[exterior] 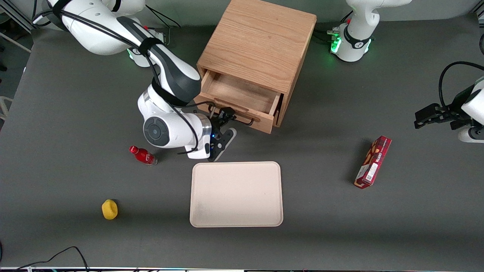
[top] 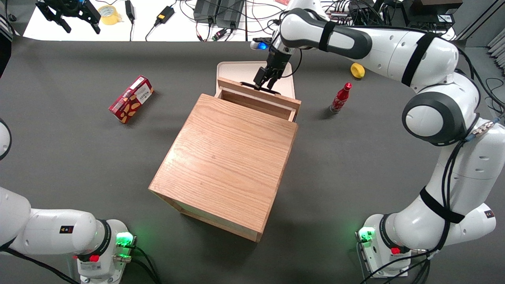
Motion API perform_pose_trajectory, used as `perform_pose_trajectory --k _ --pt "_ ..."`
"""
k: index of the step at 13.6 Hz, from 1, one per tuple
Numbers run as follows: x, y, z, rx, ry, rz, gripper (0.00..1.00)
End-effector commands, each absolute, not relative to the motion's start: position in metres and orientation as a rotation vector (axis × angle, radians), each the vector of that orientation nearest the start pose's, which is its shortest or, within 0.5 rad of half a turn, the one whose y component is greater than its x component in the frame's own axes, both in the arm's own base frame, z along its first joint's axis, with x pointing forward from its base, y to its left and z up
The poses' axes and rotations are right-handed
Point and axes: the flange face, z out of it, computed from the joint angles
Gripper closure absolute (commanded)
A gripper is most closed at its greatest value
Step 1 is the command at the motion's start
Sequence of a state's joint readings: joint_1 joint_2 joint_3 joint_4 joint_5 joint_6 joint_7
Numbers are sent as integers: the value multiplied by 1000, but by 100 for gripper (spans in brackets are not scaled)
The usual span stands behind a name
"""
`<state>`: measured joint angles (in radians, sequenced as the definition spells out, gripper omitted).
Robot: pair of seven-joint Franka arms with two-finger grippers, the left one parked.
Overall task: Open upper drawer
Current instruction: 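Pull the handle outward with the right gripper, sliding the drawer open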
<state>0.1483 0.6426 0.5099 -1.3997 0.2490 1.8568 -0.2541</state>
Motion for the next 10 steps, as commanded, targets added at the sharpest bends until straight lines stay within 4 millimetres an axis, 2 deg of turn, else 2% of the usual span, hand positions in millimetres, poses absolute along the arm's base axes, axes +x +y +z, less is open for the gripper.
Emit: perform_pose_trajectory --k 1,5,7,10 --pt "607 379 362 -2439 -985 277 0" --pt "626 368 361 -2431 -1016 288 0" --pt "639 354 361 -2451 -994 279 0" --pt "650 345 364 -2463 -974 251 0"
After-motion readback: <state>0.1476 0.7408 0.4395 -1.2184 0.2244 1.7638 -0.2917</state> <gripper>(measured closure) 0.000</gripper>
